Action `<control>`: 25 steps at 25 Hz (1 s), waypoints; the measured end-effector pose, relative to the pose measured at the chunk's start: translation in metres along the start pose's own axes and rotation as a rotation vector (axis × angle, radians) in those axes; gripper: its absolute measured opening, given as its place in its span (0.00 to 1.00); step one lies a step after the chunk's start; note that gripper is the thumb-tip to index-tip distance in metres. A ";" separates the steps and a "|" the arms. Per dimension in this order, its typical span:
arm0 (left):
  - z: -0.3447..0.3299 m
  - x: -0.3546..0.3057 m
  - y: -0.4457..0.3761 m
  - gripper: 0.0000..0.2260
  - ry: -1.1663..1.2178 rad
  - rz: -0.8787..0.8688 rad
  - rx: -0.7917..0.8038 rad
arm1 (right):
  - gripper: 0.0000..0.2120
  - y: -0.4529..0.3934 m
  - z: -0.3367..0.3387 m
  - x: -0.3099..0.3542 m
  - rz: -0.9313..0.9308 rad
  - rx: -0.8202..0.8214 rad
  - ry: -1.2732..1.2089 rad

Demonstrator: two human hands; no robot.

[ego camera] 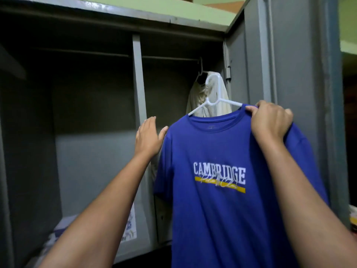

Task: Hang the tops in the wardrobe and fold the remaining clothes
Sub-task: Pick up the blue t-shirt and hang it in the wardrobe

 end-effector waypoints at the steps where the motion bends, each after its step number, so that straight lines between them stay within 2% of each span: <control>1: 0.001 0.003 -0.013 0.28 -0.022 -0.003 -0.005 | 0.17 -0.020 0.000 0.007 -0.030 -0.024 0.023; 4: -0.005 0.010 -0.049 0.31 -0.113 -0.032 0.004 | 0.15 -0.074 -0.016 0.033 -0.083 -0.057 0.055; 9: -0.039 0.018 -0.094 0.36 -0.297 -0.129 0.007 | 0.11 -0.144 -0.077 0.077 -0.064 -0.084 0.062; 14: -0.067 0.035 -0.151 0.39 -0.499 -0.184 -0.157 | 0.09 -0.192 -0.166 0.128 0.007 -0.101 0.084; 18: -0.085 0.046 -0.171 0.41 -0.616 -0.169 -0.333 | 0.13 -0.215 -0.227 0.157 0.064 -0.113 0.142; 21: -0.093 0.048 -0.171 0.42 -0.716 -0.217 -0.433 | 0.14 -0.232 -0.255 0.169 0.085 -0.133 0.183; 25: -0.095 0.050 -0.170 0.42 -0.764 -0.252 -0.488 | 0.14 -0.245 -0.277 0.185 0.124 -0.164 0.223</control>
Point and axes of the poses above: each hand's wrist, its own y-axis away from the middle knuckle, its own z-axis out of the back of the hand, x = y × z, the point moved 5 cm from there along -y, towards the middle knuckle, and after that the axes turned 3 degrees about -x, right-handed, at the moved point
